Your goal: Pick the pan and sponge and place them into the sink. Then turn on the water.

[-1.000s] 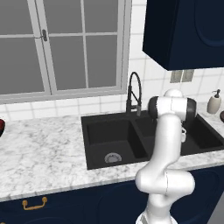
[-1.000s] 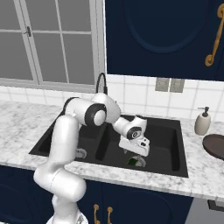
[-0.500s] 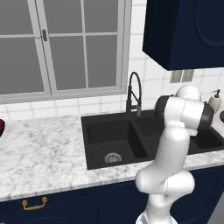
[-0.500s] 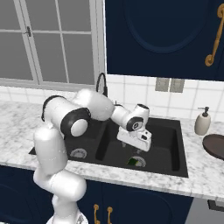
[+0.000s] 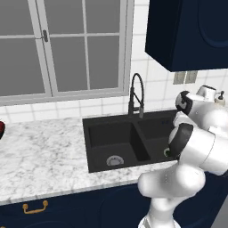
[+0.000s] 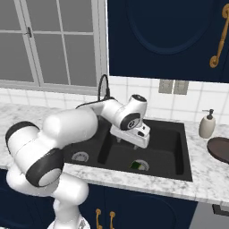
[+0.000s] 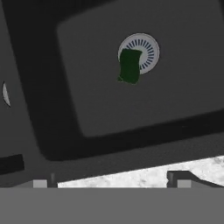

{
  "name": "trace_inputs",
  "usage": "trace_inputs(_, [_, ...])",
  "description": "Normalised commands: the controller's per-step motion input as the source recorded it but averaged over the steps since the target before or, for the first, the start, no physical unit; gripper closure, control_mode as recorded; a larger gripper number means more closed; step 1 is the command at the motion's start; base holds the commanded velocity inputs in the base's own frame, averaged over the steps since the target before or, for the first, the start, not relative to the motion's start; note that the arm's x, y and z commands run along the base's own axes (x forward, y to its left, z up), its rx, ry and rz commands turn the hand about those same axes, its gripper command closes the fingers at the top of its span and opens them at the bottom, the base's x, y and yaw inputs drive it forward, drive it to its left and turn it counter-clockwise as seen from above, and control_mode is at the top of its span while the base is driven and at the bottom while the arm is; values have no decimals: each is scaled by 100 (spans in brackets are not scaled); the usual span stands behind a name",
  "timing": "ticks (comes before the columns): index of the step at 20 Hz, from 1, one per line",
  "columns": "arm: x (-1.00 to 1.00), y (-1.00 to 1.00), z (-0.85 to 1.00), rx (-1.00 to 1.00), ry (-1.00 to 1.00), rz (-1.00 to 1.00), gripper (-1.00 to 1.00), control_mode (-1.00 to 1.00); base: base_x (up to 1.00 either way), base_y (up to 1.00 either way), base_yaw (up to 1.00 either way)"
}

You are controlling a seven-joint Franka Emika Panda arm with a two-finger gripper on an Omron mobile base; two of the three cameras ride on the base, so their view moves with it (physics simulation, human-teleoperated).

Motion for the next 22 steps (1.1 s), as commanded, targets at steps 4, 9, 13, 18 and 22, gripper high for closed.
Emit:
trace_inputs(4, [-44,18,100,-3,-2,-4,-100,-100,0,0,0])
trace_inputs(9, [-42,13,74,-7,-4,-6,-100,-100,0,0,0])
trace_inputs(13, [0,2,0,-1,0,0,-100,-100,0,0,0])
trace_inputs(18, [0,0,0,0,0,0,-100,-100,0,0,0])
trace_inputs(22, [-7,0,0,0,0,0,-100,-100,0,0,0])
